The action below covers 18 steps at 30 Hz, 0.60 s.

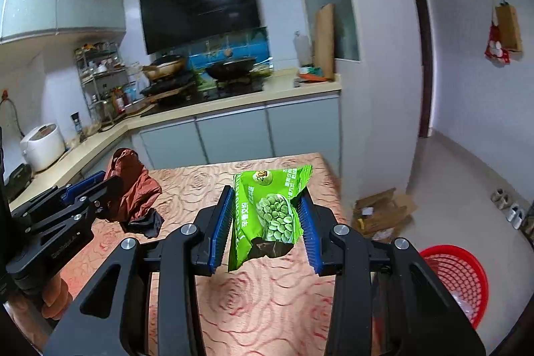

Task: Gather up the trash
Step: 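Lift and carry the brown cloth and green packet over the red wastebasket with both tools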

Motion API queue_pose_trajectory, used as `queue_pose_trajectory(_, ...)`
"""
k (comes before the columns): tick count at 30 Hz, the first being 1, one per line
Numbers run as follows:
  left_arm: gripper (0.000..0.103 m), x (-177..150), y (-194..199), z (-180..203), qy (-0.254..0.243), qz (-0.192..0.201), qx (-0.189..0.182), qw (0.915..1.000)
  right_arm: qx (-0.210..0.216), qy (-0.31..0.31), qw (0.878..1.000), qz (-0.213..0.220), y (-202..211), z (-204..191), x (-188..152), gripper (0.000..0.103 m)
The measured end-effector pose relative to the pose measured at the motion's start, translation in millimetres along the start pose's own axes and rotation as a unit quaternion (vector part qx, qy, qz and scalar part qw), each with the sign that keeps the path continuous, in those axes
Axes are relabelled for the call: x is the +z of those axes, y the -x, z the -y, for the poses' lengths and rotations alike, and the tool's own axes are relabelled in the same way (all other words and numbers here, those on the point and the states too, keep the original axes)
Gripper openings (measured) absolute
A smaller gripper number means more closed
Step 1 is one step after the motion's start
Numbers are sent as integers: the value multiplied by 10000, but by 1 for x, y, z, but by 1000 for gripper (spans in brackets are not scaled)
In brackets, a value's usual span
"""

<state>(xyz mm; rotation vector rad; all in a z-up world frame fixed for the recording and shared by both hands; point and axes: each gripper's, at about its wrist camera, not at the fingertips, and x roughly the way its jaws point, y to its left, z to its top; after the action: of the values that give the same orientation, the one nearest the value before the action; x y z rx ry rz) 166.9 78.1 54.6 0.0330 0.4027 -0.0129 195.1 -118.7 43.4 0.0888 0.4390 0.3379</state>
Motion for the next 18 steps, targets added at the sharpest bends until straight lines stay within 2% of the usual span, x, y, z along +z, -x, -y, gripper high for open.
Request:
queue_pose_trajectory(6,27,0,-13,46,-233,-66,-451,9987,-444,-203,9988,24,11,43,-5,38)
queue_pose_trajectory(11,27,-4,-32,90,-374,-216,-969,9944,-960,-397,9946,-3,25,91,-15,38)
queue_pose_trajectory(15,27,-14,-51,134,-518,-448,-1529,9859,-1433,-583,9879,-145,34,136,-29,38)
queue_pose_trajectory(18,28,-23,-70,166,-612,-698,-1965,9761,-1697,-724,9823,-335,37,168,-42,38)
